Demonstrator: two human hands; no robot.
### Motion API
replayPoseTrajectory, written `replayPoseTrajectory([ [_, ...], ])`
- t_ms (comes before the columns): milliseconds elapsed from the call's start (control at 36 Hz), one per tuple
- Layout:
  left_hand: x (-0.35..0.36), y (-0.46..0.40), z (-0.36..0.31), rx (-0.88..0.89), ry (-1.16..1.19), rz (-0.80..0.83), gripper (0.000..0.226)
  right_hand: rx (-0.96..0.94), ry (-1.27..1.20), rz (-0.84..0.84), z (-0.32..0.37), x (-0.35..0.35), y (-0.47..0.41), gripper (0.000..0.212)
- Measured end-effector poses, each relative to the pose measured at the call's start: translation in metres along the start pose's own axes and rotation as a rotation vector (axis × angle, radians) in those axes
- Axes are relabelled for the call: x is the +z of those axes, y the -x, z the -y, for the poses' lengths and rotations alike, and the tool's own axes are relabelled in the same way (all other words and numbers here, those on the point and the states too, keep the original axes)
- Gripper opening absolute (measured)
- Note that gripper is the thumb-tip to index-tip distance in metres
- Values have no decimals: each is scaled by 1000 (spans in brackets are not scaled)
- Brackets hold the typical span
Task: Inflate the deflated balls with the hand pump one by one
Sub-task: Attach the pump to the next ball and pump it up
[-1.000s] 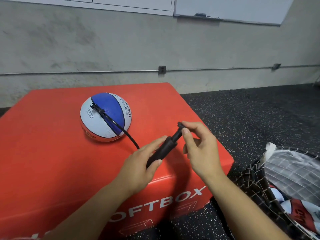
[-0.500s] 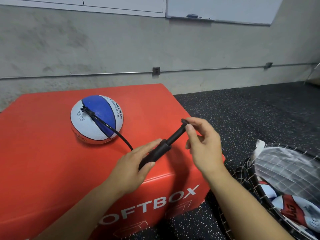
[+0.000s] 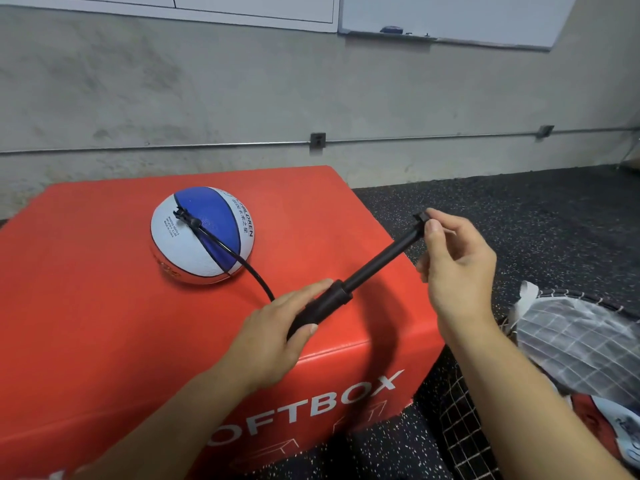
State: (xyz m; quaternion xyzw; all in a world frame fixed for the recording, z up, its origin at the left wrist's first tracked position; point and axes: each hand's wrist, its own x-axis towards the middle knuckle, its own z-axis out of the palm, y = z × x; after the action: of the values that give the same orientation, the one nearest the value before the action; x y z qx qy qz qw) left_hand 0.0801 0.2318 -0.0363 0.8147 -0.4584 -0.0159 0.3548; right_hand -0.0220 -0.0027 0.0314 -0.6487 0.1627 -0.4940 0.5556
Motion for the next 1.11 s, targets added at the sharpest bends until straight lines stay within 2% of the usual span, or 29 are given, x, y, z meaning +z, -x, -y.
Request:
replayPoseTrajectory([
  [250, -3, 2, 6, -27, 60, -20, 76, -51, 72, 155, -5, 31, 28, 14],
  [639, -2, 0, 14, -61, 178, -35, 75, -6, 101, 326, -23, 59, 59, 17],
  [833, -2, -2, 13, -36, 170, -26, 76, 8, 144, 344, -19, 50, 50, 17],
  [1111, -2, 0, 5, 5, 60, -6, 77, 34, 46, 171, 5, 18, 18, 19],
])
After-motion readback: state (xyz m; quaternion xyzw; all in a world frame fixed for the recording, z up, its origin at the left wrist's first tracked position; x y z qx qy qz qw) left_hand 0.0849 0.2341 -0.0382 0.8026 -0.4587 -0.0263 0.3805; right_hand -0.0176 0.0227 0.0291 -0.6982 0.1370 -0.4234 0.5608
